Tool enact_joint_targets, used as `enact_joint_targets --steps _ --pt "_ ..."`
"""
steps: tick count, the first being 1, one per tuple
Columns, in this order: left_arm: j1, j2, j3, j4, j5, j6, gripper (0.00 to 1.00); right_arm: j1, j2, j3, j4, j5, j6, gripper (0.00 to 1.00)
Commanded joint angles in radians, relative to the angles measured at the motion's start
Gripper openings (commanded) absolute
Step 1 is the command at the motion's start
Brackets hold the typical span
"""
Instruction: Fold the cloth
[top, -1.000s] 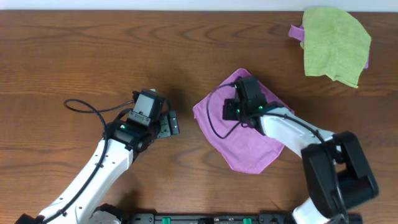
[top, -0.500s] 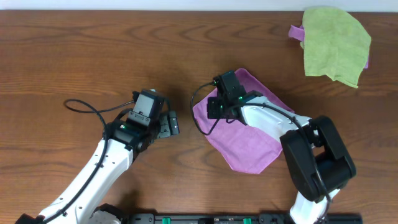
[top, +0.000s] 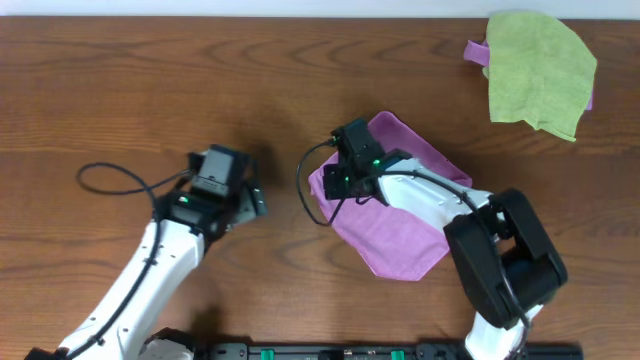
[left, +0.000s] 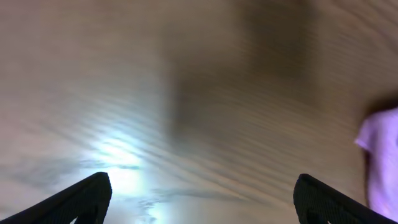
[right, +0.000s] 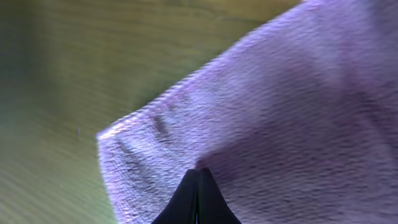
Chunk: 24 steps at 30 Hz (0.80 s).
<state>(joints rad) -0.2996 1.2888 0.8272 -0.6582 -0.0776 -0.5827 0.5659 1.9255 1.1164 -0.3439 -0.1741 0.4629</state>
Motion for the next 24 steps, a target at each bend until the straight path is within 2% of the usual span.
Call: enact_joint_targets --steps 1,15,19,24 --pt "0.08 0.005 0.011 -0.011 0.029 -0.052 0.95 0.008 0.008 0.01 0.013 -0.018 -0.017 0.02" --pt "0.151 -0.045 0.011 0.019 0.075 -0.053 0.95 0.05 0.156 0.045 0.068 -0.043 -0.012 0.01" --pt "0.192 -0.098 0.011 0.015 0.078 -0.053 0.95 0.062 0.229 0.153 0.059 -0.044 -0.013 0.02" --pt "0.266 -0.177 0.011 -0.016 0.118 -0.053 0.95 0.066 0.366 0.397 -0.011 -0.044 -0.032 0.02"
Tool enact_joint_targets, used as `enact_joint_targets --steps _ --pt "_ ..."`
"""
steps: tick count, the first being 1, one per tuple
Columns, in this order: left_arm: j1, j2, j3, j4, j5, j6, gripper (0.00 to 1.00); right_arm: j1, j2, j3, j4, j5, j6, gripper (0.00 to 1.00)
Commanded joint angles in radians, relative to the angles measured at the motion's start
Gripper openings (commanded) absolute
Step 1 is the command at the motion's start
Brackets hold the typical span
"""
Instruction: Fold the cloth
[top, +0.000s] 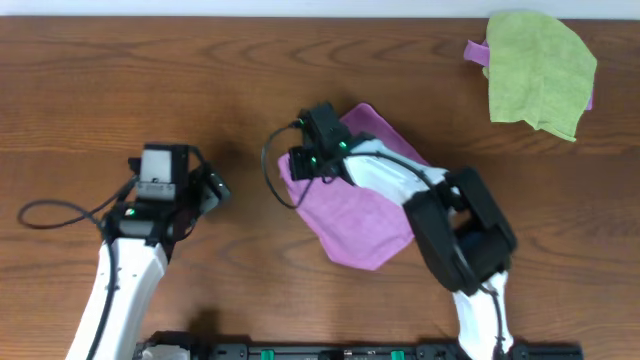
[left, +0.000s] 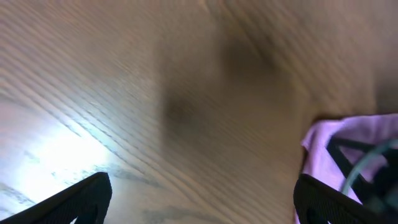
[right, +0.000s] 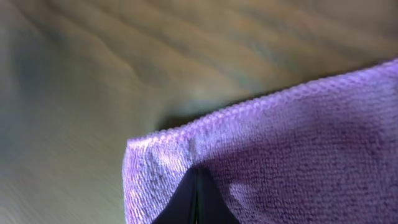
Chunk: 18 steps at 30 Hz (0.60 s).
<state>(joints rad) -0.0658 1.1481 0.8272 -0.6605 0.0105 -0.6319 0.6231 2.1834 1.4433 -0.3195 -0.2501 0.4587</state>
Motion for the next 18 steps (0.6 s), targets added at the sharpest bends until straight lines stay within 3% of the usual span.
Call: enact_joint_targets --steps 1,11,18 --pt "0.043 -0.051 0.011 -0.016 0.041 -0.004 0.95 0.009 0.136 0.123 -0.055 0.032 -0.031 0.01" --pt "0.045 -0.082 0.011 -0.02 0.088 0.035 0.95 0.006 0.384 0.579 -0.153 0.062 -0.03 0.02" --pt "0.043 -0.082 0.011 -0.023 0.132 0.081 0.95 -0.037 0.42 0.66 -0.194 0.225 -0.03 0.01"
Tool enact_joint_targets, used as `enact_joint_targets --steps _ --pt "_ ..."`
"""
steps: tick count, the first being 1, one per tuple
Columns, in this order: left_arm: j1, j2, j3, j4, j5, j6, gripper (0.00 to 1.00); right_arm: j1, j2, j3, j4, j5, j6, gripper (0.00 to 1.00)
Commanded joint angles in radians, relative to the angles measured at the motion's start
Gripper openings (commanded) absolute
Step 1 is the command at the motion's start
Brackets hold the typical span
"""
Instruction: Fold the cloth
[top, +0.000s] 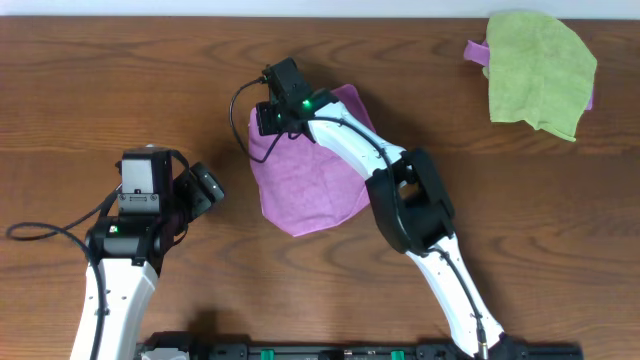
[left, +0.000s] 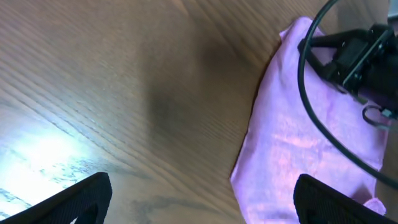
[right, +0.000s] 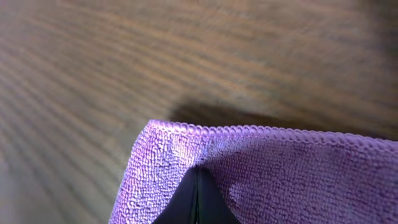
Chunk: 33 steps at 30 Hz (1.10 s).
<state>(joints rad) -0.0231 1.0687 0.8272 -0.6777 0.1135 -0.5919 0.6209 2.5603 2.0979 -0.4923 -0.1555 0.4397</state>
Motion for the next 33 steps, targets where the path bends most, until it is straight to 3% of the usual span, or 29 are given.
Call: enact_joint_targets --steps 1,14,19,23,24,25,27,29,32,33 --pt "-0.001 -0.003 0.011 -0.006 0.039 0.05 0.95 -0.045 0.043 0.008 -0.029 0.142 -0.006 0.02" --pt "-0.103 0.065 0.01 -0.006 0.04 0.088 0.95 -0.08 0.043 0.111 -0.061 0.046 -0.04 0.03" --pt "-0.105 0.104 0.01 0.006 0.041 0.099 0.95 -0.06 0.03 0.287 -0.217 0.052 -0.132 0.33" --pt "-0.105 0.12 0.01 0.025 0.044 0.1 0.95 -0.057 0.016 0.443 -0.414 0.158 -0.15 0.49" --pt "-0.106 0.124 0.01 0.031 0.049 0.1 0.95 -0.057 0.013 0.47 -0.463 0.18 -0.15 0.47" --pt "-0.11 0.129 0.01 0.04 0.054 0.102 0.95 -0.057 0.008 0.506 -0.537 0.191 -0.149 0.38" --pt "-0.119 0.138 0.01 0.065 0.085 0.122 0.95 -0.057 -0.005 0.538 -0.646 0.194 -0.149 0.08" --pt "-0.134 0.149 0.01 0.098 0.104 0.122 0.95 -0.056 -0.024 0.548 -0.757 0.219 -0.149 0.02" --pt "-0.159 0.171 0.01 0.145 0.131 0.147 1.0 -0.055 -0.048 0.548 -0.876 0.29 -0.12 0.01" --pt "-0.172 0.184 0.01 0.161 0.151 0.155 0.84 -0.055 -0.057 0.548 -0.914 0.328 -0.1 0.01"
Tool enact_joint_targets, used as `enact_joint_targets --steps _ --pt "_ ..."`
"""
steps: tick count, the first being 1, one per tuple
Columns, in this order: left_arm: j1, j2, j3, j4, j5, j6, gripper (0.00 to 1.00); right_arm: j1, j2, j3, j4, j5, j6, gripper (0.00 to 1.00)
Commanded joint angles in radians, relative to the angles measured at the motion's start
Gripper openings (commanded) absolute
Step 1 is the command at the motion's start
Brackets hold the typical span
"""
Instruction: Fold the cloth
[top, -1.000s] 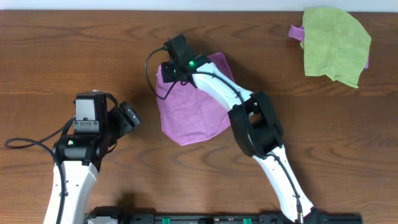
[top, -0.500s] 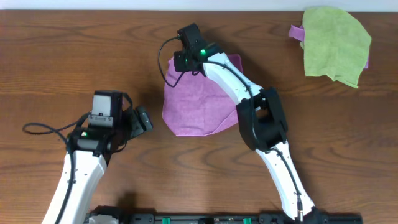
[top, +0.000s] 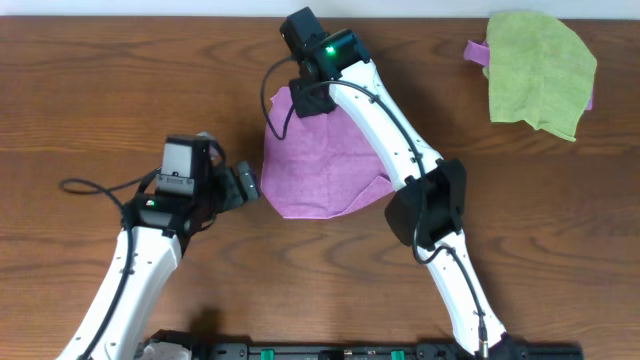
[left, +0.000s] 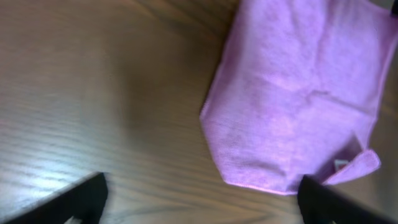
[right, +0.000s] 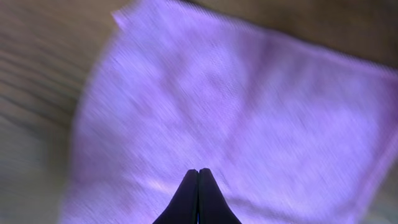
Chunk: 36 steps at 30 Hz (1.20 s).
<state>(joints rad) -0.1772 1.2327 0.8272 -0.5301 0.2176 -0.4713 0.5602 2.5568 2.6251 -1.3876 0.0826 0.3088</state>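
Note:
The purple cloth (top: 325, 170) lies flat on the table at centre, with a small flap turned up at its near right corner (left: 359, 164). My right gripper (top: 305, 100) is over the cloth's far left corner. In the right wrist view it (right: 198, 172) is shut, and the cloth (right: 249, 106) spreads well below it, blurred, with no cloth seen between the tips. My left gripper (top: 248, 186) is open just left of the cloth's near left edge (left: 214, 130). Its fingers (left: 87, 198) frame bare wood.
A green cloth (top: 540, 68) lies at the far right corner of the wooden table (top: 100, 90), with a bit of another purple cloth (top: 477, 50) sticking out under it. The right arm (top: 400, 140) reaches across the purple cloth's right side.
My right gripper was shut on the cloth's far left corner; now it is farther back and higher, the cloth below it. The cloth sits slightly farther right. My left gripper has moved right, up to the cloth.
The cloth first lay right of centre with my right gripper shut on its left corner and my left gripper open nearby. At each later moment the cloth was farther left and back, and the left arm farther left. Now the cloth lies flat at centre, the left gripper beside it.

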Motion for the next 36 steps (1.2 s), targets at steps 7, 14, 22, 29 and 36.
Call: enact_joint_targets --steps 7,14,22,29,36 --pt "-0.095 0.147 0.01 0.089 0.085 0.034 0.28 -0.007 -0.189 0.021 -0.114 0.243 0.061 0.01" --pt "-0.137 0.193 0.01 0.207 0.123 0.044 0.06 -0.018 -0.33 0.021 -0.233 0.244 0.061 0.01" --pt "-0.166 0.303 0.01 0.273 0.124 0.058 0.06 0.043 -0.414 0.019 -0.31 0.278 0.08 0.01" --pt "-0.166 0.339 0.011 0.322 0.135 0.084 0.06 0.1 -0.578 -0.016 -0.311 0.332 0.056 0.01" --pt "-0.166 0.351 0.011 0.322 0.135 0.09 0.06 0.102 -0.861 -0.323 -0.301 0.43 0.105 0.01"
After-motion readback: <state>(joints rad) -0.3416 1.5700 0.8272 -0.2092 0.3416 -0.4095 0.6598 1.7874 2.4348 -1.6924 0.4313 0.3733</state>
